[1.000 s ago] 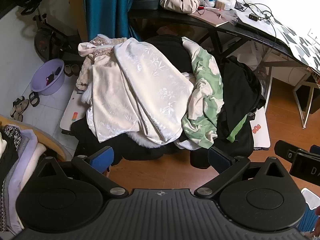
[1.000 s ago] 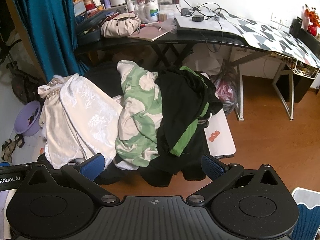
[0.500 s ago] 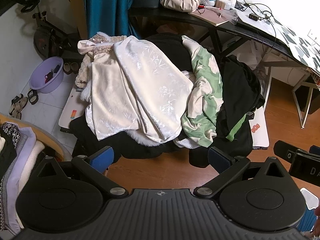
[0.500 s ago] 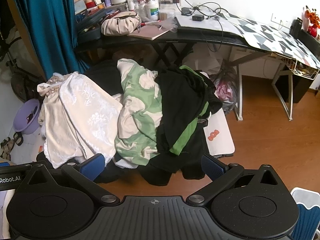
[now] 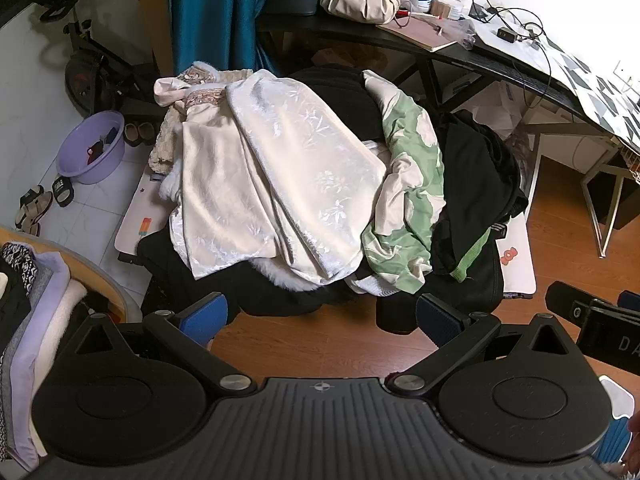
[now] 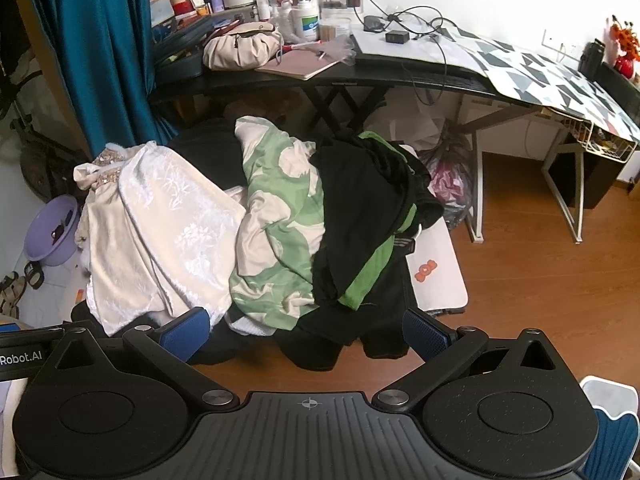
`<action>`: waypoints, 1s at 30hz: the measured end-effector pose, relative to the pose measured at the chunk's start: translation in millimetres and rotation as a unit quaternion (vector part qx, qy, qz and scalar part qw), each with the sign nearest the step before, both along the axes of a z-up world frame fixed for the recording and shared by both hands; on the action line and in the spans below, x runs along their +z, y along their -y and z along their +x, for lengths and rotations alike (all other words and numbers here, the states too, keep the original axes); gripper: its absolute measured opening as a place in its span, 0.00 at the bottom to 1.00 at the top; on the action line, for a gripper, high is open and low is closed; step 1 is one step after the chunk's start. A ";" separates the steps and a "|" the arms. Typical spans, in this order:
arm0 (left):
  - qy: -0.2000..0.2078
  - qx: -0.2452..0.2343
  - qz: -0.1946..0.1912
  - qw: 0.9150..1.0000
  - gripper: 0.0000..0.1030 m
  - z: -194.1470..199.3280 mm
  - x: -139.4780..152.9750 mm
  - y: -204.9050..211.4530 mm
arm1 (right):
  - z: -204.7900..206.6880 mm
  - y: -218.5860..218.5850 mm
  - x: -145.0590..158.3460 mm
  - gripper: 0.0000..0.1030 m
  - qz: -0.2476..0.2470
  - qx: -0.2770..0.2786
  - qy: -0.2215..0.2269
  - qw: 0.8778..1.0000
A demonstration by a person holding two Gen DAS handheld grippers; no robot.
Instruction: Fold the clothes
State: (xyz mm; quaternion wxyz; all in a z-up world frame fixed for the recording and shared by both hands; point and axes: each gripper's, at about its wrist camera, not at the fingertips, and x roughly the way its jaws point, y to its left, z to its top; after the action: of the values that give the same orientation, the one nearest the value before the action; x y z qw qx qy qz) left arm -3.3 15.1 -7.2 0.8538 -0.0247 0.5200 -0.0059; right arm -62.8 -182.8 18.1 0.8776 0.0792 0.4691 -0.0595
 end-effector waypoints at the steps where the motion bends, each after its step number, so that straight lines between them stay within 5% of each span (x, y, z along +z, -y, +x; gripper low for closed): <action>1: 0.000 0.001 0.000 1.000 1.00 -0.2 -0.1 -0.6 | 0.0 -0.5 0.0 0.99 0.000 0.000 0.000 1.000; 30: 0.001 0.007 -0.001 1.000 1.00 -5.4 2.3 -15.8 | -0.1 -14.3 0.2 0.99 -0.007 0.004 -0.003 1.000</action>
State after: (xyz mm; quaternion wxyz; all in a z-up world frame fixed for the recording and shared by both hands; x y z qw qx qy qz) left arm -8.7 30.9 -4.9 0.8545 -0.0299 0.5186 -0.0004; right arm -62.9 -168.5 18.3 0.8767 0.0713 0.4720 -0.0599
